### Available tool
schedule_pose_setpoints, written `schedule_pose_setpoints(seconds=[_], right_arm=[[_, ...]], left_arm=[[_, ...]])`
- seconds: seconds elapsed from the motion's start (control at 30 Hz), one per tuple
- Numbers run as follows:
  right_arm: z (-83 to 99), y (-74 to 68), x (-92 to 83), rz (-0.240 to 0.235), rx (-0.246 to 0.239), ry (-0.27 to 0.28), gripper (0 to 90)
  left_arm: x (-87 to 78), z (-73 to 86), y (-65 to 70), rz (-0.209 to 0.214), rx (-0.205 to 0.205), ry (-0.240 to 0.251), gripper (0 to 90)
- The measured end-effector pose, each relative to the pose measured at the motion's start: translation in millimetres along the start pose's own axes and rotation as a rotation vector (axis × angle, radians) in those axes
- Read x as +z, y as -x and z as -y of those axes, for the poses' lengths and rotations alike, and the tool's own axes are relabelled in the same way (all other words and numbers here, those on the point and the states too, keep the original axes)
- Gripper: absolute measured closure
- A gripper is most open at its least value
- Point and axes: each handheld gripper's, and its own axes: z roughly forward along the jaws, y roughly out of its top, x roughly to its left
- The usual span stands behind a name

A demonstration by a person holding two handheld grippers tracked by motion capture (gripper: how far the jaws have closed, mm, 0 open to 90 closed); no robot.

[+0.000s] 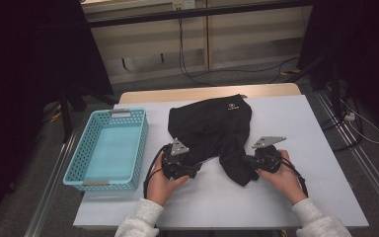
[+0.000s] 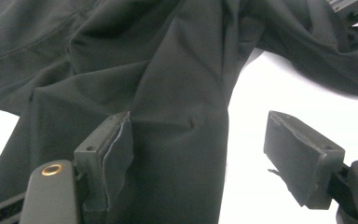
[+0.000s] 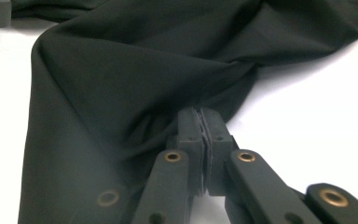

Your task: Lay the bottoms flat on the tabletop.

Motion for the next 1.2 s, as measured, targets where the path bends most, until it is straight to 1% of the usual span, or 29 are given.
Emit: schedule_pose_setpoints(seconds=[0.07, 0.1, 0.13, 0.17, 0.2, 0.23, 0.27, 0.3, 0.33, 0.37, 0.4, 0.43, 0.5, 0.53, 0.57, 0.6, 0.63, 0.67, 0.7, 0.73, 0.77, 0.83, 0.93, 0.97, 1.0, 1.03, 1.07, 1.17, 1.2], right_arm=[[-0.1, 2.5, -8.4, -0.001, 0.011, 0.023, 88.6], [0.9, 3.5, -20.0, 0.003, 0.007, 0.039, 88.6], [0.9, 3.5, -20.0, 0.003, 0.007, 0.039, 88.6], [2.4, 5.1, -32.4, 0.007, 0.003, 0.052, 88.7], [2.4, 5.1, -32.4, 0.007, 0.003, 0.052, 88.7], [5.4, 7.7, -43.6, 0.019, 0.008, 0.064, 88.8], [5.4, 7.7, -43.6, 0.019, 0.008, 0.064, 88.8], [9.4, 10.0, -52.7, 0.029, 0.012, 0.069, 88.8], [9.4, 10.0, -52.7, 0.029, 0.012, 0.069, 88.8], [13.9, 10.8, -60.0, 0.047, 0.009, 0.057, 88.8], [13.9, 10.8, -60.0, 0.047, 0.009, 0.057, 88.8], [17.2, 10.8, -63.5, 0.045, 0.013, 0.051, 88.7], [25.1, 10.4, -70.9, 0.073, -0.002, 0.018, 88.5], [29.9, 10.4, -74.3, 0.075, -0.003, 0.010, 88.4], [39.1, 10.9, -79.1, 0.061, -0.003, 0.000, 87.9], [39.1, 10.9, -79.1, 0.061, -0.003, 0.000, 87.9], [44.0, 11.4, -80.2, 0.067, -0.009, -0.019, 84.0], [44.0, 11.4, -80.2, 0.067, -0.009, -0.019, 84.0], [44.1, 12.7, -80.0, 0.076, -0.008, -0.015, 78.4], [42.4, 14.2, -79.1, 0.100, -0.002, -0.007, 72.1], [39.5, 16.3, -77.4, 0.116, 0.001, 0.003, 69.5], [32.4, 20.5, -70.8, 0.119, 0.017, 0.030, 63.9], [21.3, 27.2, -57.0, 0.139, 0.043, 0.041, 60.5], [14.3, 34.1, -46.8, 0.154, 0.072, 0.052, 59.1], [10.8, 37.3, -41.4, 0.161, 0.080, 0.051, 57.7], [10.8, 37.3, -41.4, 0.161, 0.080, 0.051, 57.7], [7.3, 40.4, -36.2, 0.166, 0.095, 0.055, 56.2], [-0.7, 46.0, -18.7, 0.168, 0.118, 0.031, 55.1], [-3.1, 45.5, -5.8, 0.149, 0.115, 0.007, 57.9]], left_arm=[[1.2, 0.7, 0.7, 0.003, 0.004, -0.001, 24.5], [1.2, 0.8, 0.8, 0.002, 0.004, -0.002, 24.6], [1.0, 0.6, 0.6, 0.002, 0.005, -0.001, 24.6], [0.8, 0.2, 0.9, 0.000, 0.002, -0.004, 24.6], [0.8, 0.2, 0.9, 0.000, 0.002, -0.004, 24.6], [0.4, -0.3, 0.7, 0.003, 0.004, -0.006, 24.6], [0.5, -0.7, 1.1, 0.007, 0.000, -0.008, 24.6], [0.7, -1.0, 0.8, 0.002, 0.007, -0.010, 24.6], [1.0, -1.2, 0.7, 0.001, 0.003, -0.012, 24.6], [1.8, -1.0, 0.3, 0.004, -0.007, -0.014, 24.5], [1.8, -1.0, 0.3, 0.004, -0.007, -0.014, 24.4], [2.3, -1.1, 0.6, 0.012, -0.007, -0.017, 24.4], [2.8, -1.7, 1.9, 0.016, -0.004, -0.015, 24.2], [2.9, -1.9, 1.9, 0.017, -0.002, -0.016, 24.1], [3.0, -1.8, 2.0, 0.015, -0.003, -0.014, 24.2], [2.7, -1.7, 1.6, 0.010, -0.003, -0.013, 24.2], [1.4, -1.4, 0.4, 0.005, -0.008, -0.014, 24.2], [1.4, -1.4, 0.4, 0.005, -0.008, -0.014, 24.2], [1.1, -1.3, -0.1, 0.004, -0.008, -0.013, 24.2], [0.8, -1.3, -0.3, 0.003, -0.010, -0.011, 24.2], [0.5, -1.3, -0.3, 0.002, -0.010, -0.012, 24.2], [0.1, -1.1, -0.2, 0.001, -0.009, -0.013, 24.2], [-0.7, -0.1, -0.4, 0.000, -0.011, -0.018, 24.2], [-1.4, 0.1, -0.9, 0.003, -0.012, -0.015, 24.2], [-1.4, 0.1, -0.9, 0.003, -0.012, -0.015, 24.2], [-2.2, 0.2, -0.8, -0.001, -0.013, -0.011, 24.2], [-2.9, 0.1, -0.9, 0.009, -0.018, -0.007, 24.2], [-4.8, -1.0, -0.8, 0.013, -0.013, -0.002, 24.2], [-5.6, -1.4, -1.1, 0.013, -0.008, -0.004, 24.2]])
